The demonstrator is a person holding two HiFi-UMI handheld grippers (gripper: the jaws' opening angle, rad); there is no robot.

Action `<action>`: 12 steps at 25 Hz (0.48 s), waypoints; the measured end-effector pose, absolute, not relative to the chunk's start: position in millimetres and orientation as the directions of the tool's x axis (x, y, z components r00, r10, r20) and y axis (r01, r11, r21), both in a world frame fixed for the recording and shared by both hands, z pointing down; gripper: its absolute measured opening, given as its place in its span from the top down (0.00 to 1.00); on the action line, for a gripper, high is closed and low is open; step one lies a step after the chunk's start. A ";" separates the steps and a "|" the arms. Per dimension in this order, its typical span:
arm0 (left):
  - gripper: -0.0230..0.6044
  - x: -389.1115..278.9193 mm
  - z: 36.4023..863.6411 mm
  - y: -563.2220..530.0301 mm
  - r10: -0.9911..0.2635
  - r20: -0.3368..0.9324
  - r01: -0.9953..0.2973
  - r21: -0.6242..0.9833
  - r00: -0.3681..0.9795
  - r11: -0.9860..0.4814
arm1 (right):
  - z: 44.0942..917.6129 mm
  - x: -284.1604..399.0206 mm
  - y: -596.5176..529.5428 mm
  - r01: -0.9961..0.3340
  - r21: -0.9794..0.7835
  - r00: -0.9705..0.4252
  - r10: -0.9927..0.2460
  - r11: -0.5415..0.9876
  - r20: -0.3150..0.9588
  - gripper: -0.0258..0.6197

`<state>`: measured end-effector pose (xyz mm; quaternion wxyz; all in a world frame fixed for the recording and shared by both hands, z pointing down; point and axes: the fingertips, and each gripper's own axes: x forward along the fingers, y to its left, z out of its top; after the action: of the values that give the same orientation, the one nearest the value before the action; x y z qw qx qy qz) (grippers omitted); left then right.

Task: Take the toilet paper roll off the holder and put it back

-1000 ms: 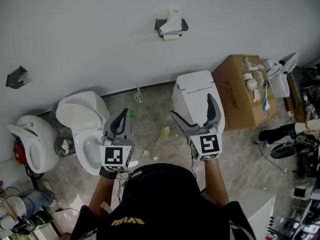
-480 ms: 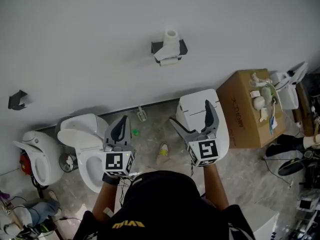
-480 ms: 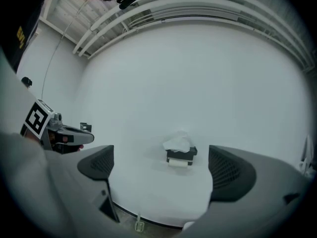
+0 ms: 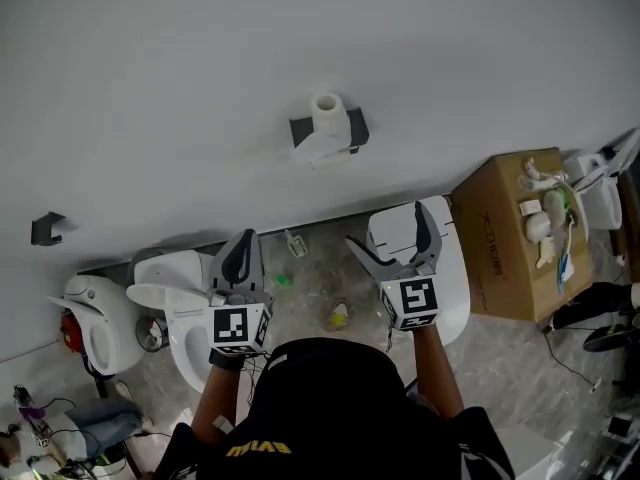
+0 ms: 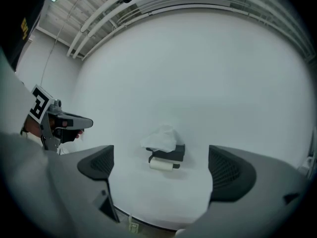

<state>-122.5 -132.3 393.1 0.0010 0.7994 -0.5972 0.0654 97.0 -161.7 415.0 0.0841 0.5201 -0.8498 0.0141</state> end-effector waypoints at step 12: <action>0.95 -125.1 401.0 -213.2 -0.954 0.112 -0.956 -0.071 0.276 -0.285 | 424.4 83.4 -236.1 -0.871 0.056 -0.471 -0.863 0.488 0.181 0.06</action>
<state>-125.1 -213.2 401.0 0.0050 0.7989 -0.5978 0.0665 83.4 -236.1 424.4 0.0924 0.5057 -0.8575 0.0219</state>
